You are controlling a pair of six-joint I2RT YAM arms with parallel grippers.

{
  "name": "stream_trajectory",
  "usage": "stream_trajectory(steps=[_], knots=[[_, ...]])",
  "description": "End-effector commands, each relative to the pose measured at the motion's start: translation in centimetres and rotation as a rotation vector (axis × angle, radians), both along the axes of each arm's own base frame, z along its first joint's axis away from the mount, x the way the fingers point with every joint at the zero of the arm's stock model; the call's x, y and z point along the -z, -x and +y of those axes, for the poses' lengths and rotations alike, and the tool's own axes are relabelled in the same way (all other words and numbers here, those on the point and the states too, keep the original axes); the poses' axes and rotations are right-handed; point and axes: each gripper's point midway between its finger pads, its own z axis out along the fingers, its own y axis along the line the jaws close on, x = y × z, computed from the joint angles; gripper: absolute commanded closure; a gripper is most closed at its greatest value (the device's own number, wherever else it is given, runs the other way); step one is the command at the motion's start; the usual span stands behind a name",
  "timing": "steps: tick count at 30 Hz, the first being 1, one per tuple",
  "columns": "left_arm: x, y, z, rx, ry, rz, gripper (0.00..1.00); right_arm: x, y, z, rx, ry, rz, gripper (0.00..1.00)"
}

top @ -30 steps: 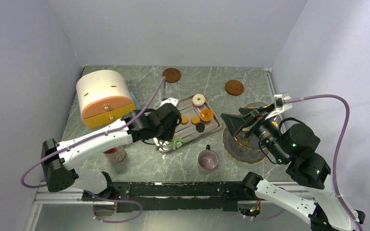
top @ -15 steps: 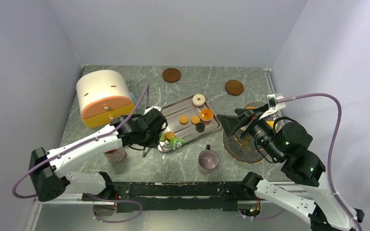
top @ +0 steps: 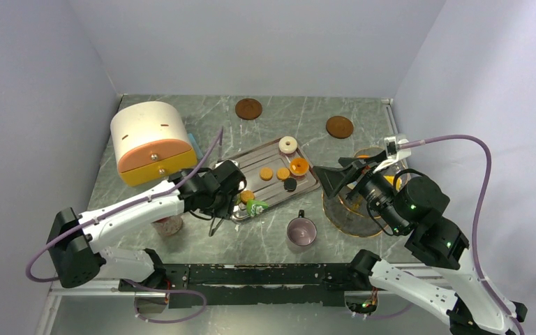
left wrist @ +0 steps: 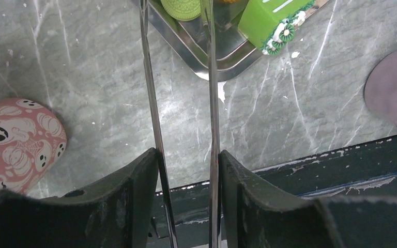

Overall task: Serve the afternoon tea
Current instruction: Pick up the desert from the tray.

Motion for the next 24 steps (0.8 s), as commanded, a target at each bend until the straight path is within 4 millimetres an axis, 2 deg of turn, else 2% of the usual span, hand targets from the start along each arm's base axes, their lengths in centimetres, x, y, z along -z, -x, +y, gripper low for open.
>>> stream_trajectory(steps=[1,8,24], knots=[[0.1,-0.6,-1.4,0.03,0.038,-0.002,0.5,-0.5,0.0,-0.2,0.005,-0.01,-0.019,0.02],[0.1,0.0,-2.1,0.051,0.058,0.034,0.51,-0.2,-0.1,-0.4,0.016,-0.004,-0.019,0.02],[0.1,0.4,-0.2,0.043,-0.015,0.037,0.47,0.1,0.0,-0.5,0.017,-0.011,-0.014,0.02]])
